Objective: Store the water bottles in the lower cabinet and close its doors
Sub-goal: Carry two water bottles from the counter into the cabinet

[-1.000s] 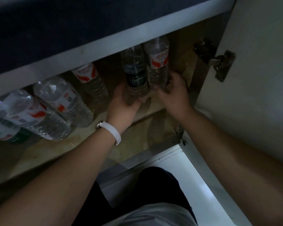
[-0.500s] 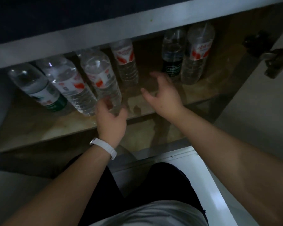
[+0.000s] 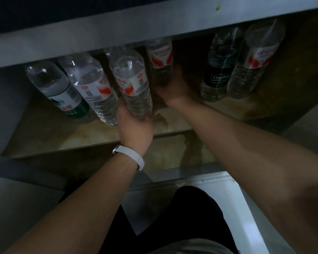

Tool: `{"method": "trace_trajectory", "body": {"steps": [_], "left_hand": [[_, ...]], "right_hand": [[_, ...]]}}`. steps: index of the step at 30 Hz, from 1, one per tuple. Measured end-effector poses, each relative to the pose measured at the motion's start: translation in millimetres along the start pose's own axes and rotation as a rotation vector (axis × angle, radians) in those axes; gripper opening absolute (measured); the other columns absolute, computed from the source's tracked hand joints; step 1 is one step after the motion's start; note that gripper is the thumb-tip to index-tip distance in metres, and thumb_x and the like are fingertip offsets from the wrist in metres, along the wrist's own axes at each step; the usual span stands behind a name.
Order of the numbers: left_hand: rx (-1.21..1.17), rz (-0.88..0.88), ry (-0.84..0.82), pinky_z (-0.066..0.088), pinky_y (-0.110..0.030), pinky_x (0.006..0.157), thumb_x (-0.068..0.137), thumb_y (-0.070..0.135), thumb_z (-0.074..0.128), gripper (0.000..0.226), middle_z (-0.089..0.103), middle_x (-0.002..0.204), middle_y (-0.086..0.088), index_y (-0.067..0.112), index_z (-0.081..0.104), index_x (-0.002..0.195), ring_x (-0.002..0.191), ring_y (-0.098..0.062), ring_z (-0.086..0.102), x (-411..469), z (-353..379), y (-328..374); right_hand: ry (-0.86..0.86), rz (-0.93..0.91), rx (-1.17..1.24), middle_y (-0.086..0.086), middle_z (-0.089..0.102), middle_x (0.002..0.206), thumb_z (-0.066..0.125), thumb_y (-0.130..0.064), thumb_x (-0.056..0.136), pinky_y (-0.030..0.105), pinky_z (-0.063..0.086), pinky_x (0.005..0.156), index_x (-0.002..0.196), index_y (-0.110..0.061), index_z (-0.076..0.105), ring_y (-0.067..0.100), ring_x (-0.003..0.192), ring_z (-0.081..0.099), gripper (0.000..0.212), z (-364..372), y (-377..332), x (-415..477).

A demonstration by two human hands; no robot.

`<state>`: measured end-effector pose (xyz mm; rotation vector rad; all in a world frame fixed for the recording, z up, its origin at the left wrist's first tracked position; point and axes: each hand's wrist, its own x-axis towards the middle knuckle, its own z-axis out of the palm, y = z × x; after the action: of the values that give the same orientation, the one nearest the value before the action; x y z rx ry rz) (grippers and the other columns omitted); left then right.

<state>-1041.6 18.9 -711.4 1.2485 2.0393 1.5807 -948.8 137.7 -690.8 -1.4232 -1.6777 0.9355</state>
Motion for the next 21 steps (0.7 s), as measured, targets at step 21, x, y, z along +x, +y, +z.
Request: {"method": "trace_trajectory", "body": {"steps": [21], "left_hand": [[0.088,-0.082,0.005,0.056,-0.038,0.09,0.08,0.037,0.078,0.06,0.063,0.123,-0.002,0.017,0.053,0.13,0.105,-0.017,0.063,-3.1,5.4,16.1]], "right_hand": [[0.114,0.027,-0.173,-0.006,0.057,0.115,0.079,-0.046,0.075,0.024,0.039,0.074,0.132,-0.025,0.039,0.01,0.096,0.054,0.072,-38.1,18.7,-55.9]]}}
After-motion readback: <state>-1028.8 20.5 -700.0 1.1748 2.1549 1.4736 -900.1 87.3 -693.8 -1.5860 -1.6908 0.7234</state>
